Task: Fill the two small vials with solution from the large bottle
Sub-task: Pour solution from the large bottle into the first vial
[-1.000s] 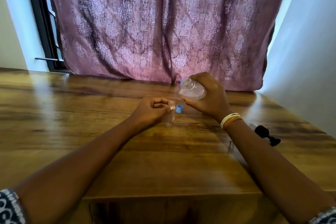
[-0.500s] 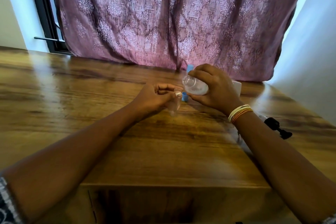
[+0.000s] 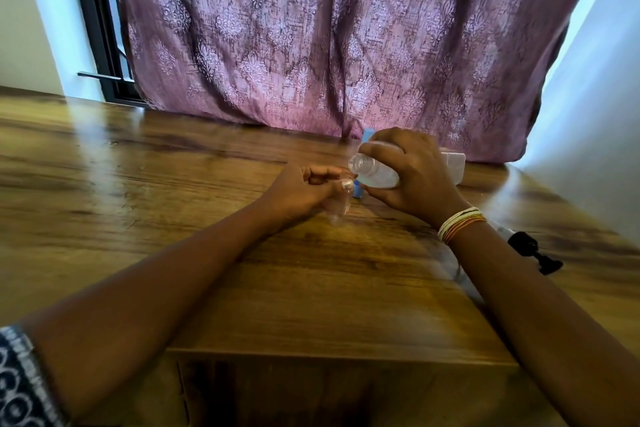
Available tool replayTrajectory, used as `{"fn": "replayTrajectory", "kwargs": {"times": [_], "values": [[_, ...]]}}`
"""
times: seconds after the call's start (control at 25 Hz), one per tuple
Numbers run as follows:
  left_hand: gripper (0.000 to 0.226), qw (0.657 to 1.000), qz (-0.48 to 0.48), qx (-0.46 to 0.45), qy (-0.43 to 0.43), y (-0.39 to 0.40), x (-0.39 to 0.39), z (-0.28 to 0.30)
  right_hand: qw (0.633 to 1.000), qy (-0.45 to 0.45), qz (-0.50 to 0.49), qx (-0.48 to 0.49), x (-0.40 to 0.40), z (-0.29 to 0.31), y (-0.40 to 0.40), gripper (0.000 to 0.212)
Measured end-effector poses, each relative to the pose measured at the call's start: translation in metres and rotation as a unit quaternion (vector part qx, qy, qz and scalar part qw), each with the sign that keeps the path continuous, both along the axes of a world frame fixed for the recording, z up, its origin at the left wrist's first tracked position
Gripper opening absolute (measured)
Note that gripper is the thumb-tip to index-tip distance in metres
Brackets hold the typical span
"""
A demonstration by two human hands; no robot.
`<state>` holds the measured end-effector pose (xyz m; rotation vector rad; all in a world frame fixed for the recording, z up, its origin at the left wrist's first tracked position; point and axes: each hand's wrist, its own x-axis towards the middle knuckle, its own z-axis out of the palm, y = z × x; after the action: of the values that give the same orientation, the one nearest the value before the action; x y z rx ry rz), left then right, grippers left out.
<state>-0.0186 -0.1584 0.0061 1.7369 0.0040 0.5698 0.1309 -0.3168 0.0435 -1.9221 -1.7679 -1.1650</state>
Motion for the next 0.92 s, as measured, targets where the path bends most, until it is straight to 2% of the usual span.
{"fn": "replayTrajectory", "kwargs": {"times": [0.4,0.92], "values": [[0.024,1.0,-0.002,0.017,-0.009,0.0,-0.002,0.001,0.998,-0.052,-0.021,0.016,-0.008,0.003,0.0,0.034],[0.026,1.0,0.004,0.018,0.007,-0.005,-0.008,0.008,0.997,-0.068,-0.032,0.027,-0.012,0.005,0.0,0.028]]}}
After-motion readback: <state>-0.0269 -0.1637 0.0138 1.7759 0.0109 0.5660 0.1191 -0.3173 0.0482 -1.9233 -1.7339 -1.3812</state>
